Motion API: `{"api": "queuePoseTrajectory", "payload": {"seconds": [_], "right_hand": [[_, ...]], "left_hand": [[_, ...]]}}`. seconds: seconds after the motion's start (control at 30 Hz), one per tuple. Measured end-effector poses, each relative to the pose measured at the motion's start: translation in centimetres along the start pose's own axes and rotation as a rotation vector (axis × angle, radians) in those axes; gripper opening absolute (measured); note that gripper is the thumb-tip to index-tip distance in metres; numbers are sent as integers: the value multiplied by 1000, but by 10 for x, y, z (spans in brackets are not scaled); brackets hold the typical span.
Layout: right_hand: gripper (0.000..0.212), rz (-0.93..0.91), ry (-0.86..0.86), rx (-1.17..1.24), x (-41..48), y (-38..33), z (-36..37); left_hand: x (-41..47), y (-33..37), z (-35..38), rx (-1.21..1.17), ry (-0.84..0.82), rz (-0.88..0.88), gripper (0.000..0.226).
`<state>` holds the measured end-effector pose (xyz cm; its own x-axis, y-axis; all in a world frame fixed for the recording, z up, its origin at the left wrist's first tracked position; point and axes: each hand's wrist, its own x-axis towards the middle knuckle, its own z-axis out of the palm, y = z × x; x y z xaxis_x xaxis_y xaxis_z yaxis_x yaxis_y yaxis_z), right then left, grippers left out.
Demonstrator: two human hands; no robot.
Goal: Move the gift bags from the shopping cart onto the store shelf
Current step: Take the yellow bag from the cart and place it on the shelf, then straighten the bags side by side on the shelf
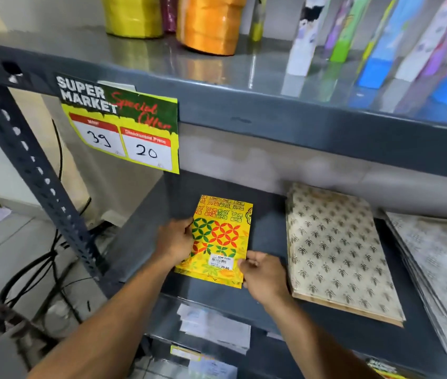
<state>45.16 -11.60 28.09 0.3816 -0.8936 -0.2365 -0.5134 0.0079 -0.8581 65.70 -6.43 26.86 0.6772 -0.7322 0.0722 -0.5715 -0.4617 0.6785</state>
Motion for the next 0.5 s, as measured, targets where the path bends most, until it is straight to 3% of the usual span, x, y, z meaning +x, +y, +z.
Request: {"api": "queuePoseTrajectory", "payload": {"seconds": [0.27,0.37,0.43,0.5], "right_hand": [[40,-5,-50,-84,2,2,-5],[50,-158,72,-240,20,-9,-12],[50,-305,152,-296,48,-29,-17],[50,-404,132,-388,80,-50,-21]], "left_hand": [[-12,6,-14,-228,-100,-46,35],[-40,2,-32,-288,-293,32,95],[-53,-10,-33,-60,-378,93,136],[-59,-21,-33,120,-394,116,154]]}}
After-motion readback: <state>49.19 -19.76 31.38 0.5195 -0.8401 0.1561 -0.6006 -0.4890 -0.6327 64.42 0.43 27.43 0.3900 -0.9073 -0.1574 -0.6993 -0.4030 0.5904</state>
